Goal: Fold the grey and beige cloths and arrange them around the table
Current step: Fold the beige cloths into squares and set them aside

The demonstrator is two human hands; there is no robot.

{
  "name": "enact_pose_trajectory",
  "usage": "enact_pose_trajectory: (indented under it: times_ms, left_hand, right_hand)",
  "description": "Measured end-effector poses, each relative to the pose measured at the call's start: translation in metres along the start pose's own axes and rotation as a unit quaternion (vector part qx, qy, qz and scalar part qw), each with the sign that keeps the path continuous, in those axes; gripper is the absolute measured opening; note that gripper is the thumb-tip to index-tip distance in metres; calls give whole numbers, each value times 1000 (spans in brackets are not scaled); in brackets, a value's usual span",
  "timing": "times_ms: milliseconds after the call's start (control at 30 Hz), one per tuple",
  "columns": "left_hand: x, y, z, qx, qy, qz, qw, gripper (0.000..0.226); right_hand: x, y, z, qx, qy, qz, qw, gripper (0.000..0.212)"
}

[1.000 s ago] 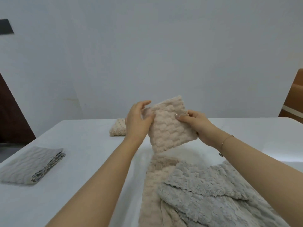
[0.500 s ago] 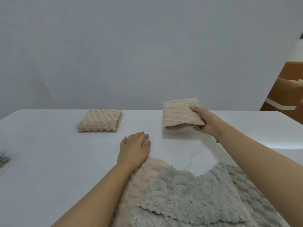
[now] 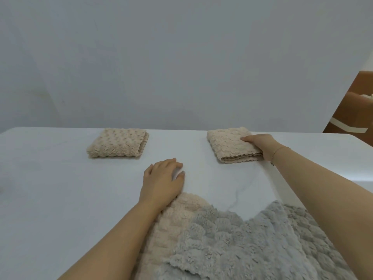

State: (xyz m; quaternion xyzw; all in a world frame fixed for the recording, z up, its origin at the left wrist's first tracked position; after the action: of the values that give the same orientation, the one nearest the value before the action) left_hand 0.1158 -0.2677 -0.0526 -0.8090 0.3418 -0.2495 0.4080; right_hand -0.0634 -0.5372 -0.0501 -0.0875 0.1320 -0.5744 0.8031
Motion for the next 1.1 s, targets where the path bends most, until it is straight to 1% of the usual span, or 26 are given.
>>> enact_pose_trajectory:
  times_ms: [67,133,200,233,267,333,400,467,533,600,667,733,767,800,900,1000,1100]
  left_hand:
    - [0,1,1,1,-2,3,1000,37]
    - [0,1,2,4,-5,2,1000,37]
    - [1,1,1,3,-7,0,1000,36]
    - [1,1,0,3,-7,0,1000,36]
    - [0,1,0,5,-6,0,1000,36]
    - [0,1,-1,8,-7,2,1000,36]
    - [0,-2,-2,4,-9,1,1000,35]
    - [-2,-4,-3,-10,-12,2,1000,33]
    - [-5,-7,1,-80,-35,12,996,29]
    - [-8,-10,11,-192,-78,28,978,24]
    - [-15,-14,20,-281,-112,36,952,22]
    - [-24,-19,24,-357,-125,43,925,20]
    - [-31,-21,24,-378,-121,52,917,19]
    - [-38,-22,24,-382,-112,62,915,18]
    - [-61,-23,26,-348,-84,77,931,18]
    - [-82,-26,30,-291,-52,81,952,22]
    - [-98,-30,29,-199,-1,67,978,28]
  right_hand:
    - [-1,-1,-3,17,1,-19,1000,34]
    - [-3,-1,-5,21,4,-29,999,26]
    - [-5,1,-4,39,5,-18,999,22]
    - [-7,4,-2,57,5,-6,998,23]
    - [-8,6,-2,67,6,2,998,33]
    - [-14,8,4,49,2,13,999,52]
    - [-24,7,13,19,-17,22,999,61]
    - [-36,2,21,-23,-50,23,998,64]
    - [-56,-4,32,-83,-102,16,991,64]
    - [-84,-2,45,-128,-142,53,980,59]
    - [-119,7,56,-184,-170,122,961,52]
    - [-155,17,65,-241,-212,184,929,47]
    - [-176,22,69,-265,-236,209,911,44]
    - [-198,26,72,-290,-259,235,891,42]
    - [-259,40,68,-340,-305,314,833,39]
    - [-309,51,59,-339,-333,352,806,46]
    - [-346,65,51,-345,-381,369,775,57]
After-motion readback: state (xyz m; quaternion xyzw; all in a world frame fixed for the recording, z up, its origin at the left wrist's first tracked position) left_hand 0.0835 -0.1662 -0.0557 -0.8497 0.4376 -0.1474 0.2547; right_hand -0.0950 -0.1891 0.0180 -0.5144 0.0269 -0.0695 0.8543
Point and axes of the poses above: each hand's wrist, its own x-axis towards the middle knuckle, its own y-axis out of the palm, z = x × y, the point moved 8 cm from there along x, towards the middle knuckle, and after that the axes turned 10 degrees about -y, right-handed, at the moved point
